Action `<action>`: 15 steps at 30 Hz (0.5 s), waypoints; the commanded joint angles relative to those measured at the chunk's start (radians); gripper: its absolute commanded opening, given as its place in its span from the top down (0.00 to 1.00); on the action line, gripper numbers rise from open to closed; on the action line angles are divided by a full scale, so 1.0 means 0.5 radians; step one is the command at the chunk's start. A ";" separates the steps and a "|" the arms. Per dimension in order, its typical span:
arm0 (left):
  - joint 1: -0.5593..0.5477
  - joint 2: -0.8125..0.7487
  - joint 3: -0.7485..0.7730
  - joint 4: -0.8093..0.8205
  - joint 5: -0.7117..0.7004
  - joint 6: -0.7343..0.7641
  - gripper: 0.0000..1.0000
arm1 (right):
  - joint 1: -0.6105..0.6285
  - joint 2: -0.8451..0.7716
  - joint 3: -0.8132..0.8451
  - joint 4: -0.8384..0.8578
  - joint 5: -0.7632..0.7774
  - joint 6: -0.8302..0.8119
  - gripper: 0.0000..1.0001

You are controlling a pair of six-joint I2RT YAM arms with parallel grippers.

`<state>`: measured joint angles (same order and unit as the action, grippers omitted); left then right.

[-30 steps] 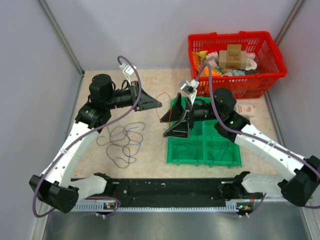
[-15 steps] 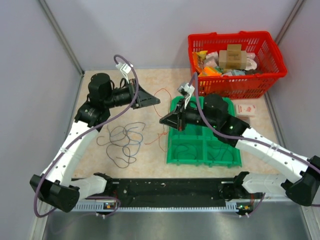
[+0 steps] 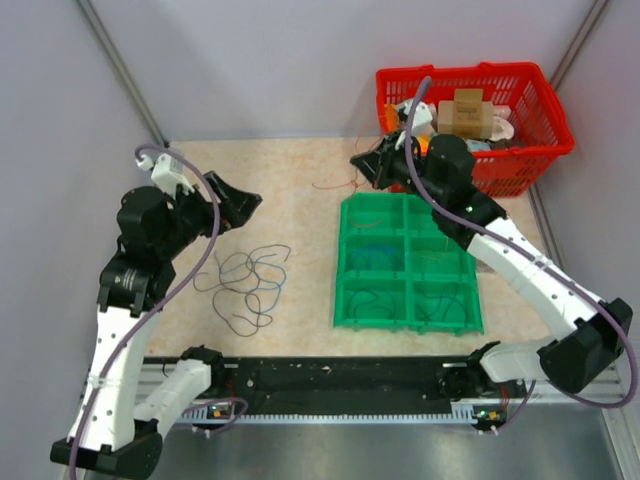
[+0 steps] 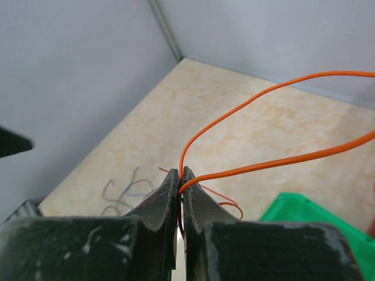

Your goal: Untangle the cables

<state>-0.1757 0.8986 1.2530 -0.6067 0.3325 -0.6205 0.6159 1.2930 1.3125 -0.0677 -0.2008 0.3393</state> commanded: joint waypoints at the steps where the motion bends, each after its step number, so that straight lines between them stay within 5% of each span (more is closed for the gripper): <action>1: 0.008 -0.091 -0.174 -0.146 -0.373 0.176 0.05 | -0.081 0.156 -0.008 0.211 0.129 -0.258 1.00; 6: 0.008 -0.113 -0.330 -0.133 -0.346 0.183 0.13 | -0.195 0.297 -0.281 0.534 0.141 -0.368 1.00; 15: 0.011 -0.156 -0.683 -0.057 -0.300 0.084 0.23 | -0.198 0.451 -0.517 0.501 0.521 -0.458 1.00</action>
<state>-0.1757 0.8402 0.9443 -0.6674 0.1890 -0.5591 0.5240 1.5158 1.0584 0.1265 -0.0521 0.1318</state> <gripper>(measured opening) 0.792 0.011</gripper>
